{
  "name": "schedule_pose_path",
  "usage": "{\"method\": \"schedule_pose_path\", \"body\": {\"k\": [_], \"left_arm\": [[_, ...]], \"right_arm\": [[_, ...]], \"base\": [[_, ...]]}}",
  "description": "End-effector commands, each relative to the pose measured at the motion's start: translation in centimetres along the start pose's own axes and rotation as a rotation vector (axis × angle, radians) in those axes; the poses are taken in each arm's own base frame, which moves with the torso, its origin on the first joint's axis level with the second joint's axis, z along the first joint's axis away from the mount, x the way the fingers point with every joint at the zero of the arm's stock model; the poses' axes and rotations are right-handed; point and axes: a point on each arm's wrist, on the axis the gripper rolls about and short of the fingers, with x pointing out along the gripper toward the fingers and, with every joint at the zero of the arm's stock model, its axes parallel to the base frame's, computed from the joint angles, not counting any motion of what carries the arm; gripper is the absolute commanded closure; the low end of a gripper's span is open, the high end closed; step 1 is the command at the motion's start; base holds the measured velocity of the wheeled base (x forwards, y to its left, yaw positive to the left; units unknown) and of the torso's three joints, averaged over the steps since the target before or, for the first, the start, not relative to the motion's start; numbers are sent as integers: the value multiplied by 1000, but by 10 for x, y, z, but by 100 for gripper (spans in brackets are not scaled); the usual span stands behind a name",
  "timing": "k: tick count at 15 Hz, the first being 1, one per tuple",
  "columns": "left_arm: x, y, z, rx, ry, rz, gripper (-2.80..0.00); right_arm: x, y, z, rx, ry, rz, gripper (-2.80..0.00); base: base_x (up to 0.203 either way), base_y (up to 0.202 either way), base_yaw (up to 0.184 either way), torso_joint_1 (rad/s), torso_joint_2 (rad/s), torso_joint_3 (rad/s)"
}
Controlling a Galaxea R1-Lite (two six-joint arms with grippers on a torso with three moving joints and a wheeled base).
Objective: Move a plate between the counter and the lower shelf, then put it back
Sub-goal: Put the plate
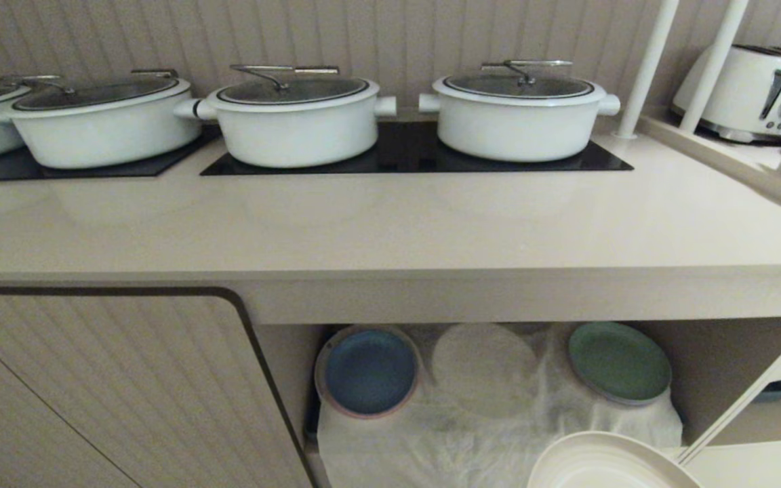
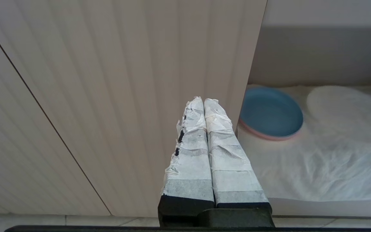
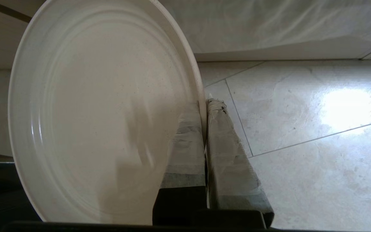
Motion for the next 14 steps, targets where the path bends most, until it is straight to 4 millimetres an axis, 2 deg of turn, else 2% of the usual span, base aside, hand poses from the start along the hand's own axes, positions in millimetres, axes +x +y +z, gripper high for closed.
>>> {"method": "schedule_pose_path", "body": {"k": [1, 14], "left_arm": [[0, 0, 0, 0, 0, 0, 0], [0, 0, 0, 0, 0, 0, 0]], "right_arm": [[0, 0, 1, 0, -2, 3, 0], [0, 0, 0, 0, -1, 3, 0]], "base": [[0, 0, 0, 227, -514, -280], [0, 0, 0, 259, -556, -299]]}}
